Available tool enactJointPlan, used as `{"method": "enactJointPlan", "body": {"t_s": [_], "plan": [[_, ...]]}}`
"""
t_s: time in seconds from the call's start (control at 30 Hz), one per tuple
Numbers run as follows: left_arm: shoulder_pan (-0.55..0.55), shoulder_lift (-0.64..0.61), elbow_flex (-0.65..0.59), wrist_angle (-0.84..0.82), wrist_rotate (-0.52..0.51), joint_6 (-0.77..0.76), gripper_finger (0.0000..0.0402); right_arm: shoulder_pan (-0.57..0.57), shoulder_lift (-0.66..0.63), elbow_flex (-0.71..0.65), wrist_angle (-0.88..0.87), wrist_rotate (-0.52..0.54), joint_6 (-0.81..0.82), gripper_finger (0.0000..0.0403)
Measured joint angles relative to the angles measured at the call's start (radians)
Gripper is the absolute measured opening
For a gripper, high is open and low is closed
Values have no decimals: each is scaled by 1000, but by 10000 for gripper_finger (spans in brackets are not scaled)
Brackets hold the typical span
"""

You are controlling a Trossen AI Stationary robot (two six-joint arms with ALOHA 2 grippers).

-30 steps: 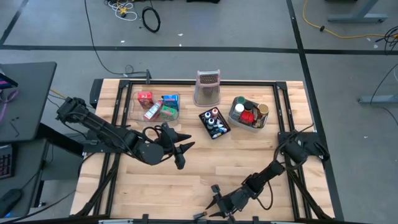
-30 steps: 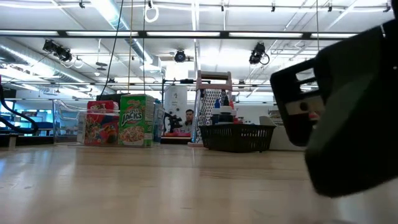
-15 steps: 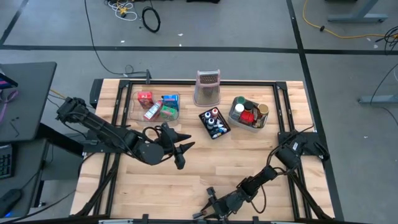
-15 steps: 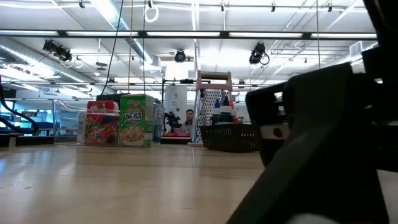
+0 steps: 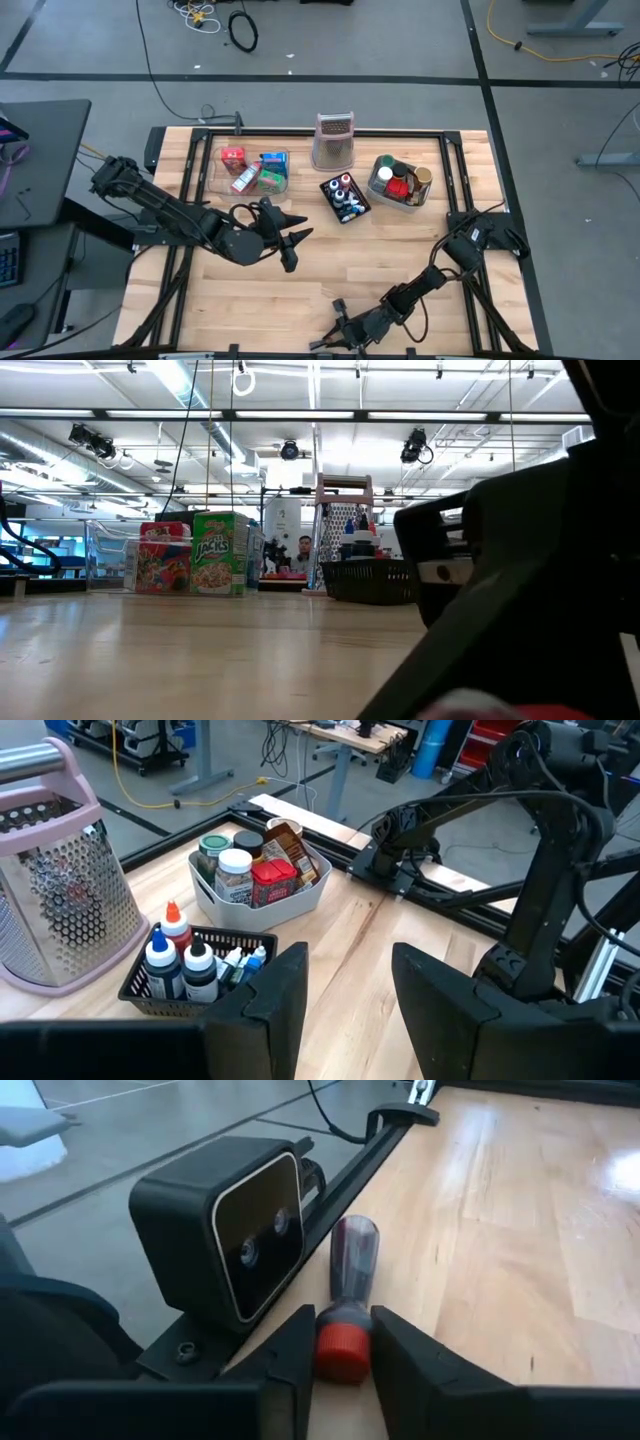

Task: Pick & Place Kitchen Items
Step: Put the red food coloring bottle into the black bin

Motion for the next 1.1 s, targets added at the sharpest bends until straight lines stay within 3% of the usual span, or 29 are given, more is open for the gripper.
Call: {"method": "enactJointPlan", "body": {"t_s": [0.17, 0.3, 0.5, 0.73, 0.9, 1.1], "plan": [[0, 0, 0, -1, 0, 2, 155, -6, -34, -2, -54, -8, 23, 89], [0, 0, 0, -1, 11, 4, 155, -18, -117, -3, -232, 18, 23, 89], [0, 0, 0, -2, 26, 4, 155, -31, -345, -3, -679, 291, 28, 89], [0, 0, 0, -2, 63, 4, 155, -68, -665, -3, -1252, 614, 179, 89], [0, 0, 0, -2, 69, 26, 155, -155, -827, -47, -1458, 604, 293, 89], [0, 0, 0, -3, 66, 38, 155, -324, -906, -219, -1353, 556, 279, 102]]}}
